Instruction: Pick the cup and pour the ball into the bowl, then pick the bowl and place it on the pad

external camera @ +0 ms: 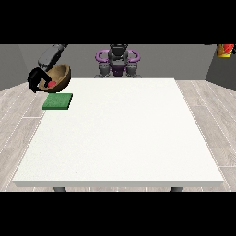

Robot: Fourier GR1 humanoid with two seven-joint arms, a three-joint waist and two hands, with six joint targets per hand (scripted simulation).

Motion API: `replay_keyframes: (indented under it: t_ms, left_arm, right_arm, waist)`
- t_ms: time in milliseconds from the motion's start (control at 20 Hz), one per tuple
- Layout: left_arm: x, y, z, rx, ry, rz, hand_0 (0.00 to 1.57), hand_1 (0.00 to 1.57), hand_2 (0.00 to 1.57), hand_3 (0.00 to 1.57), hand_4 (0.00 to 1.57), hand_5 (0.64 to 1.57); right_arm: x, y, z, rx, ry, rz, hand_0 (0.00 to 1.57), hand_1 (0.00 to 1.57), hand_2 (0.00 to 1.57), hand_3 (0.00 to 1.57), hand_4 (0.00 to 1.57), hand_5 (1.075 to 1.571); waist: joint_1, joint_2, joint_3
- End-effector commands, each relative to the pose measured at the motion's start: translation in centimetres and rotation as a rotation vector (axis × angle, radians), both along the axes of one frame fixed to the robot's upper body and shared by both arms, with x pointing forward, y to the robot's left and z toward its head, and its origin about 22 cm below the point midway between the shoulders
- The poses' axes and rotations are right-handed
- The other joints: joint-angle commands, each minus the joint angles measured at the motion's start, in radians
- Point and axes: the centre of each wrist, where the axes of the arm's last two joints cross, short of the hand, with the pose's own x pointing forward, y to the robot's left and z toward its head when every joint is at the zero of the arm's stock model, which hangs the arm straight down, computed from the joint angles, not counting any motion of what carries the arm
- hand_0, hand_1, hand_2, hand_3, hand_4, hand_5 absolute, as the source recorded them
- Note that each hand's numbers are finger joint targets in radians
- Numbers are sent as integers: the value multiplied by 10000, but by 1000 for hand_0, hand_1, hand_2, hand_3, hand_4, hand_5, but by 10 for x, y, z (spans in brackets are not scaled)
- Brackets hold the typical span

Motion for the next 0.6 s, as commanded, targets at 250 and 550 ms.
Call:
replay_keyframes:
  t_ms: [250,550]
  left_arm:
    - [-2,-2,15,151,-433,2,0,0,0,0,1192,1561]
    - [-12,11,24,242,-91,142,0,0,0,0,1195,1560]
  right_arm:
    - [-4,-20,-2,1074,-309,-1120,1571,1571,1571,875,710,1571]
    - [-16,-36,2,29,-136,-1880,1555,1555,1512,932,0,1554]
  waist:
    - [163,335,12]
    - [-14,-83,5]
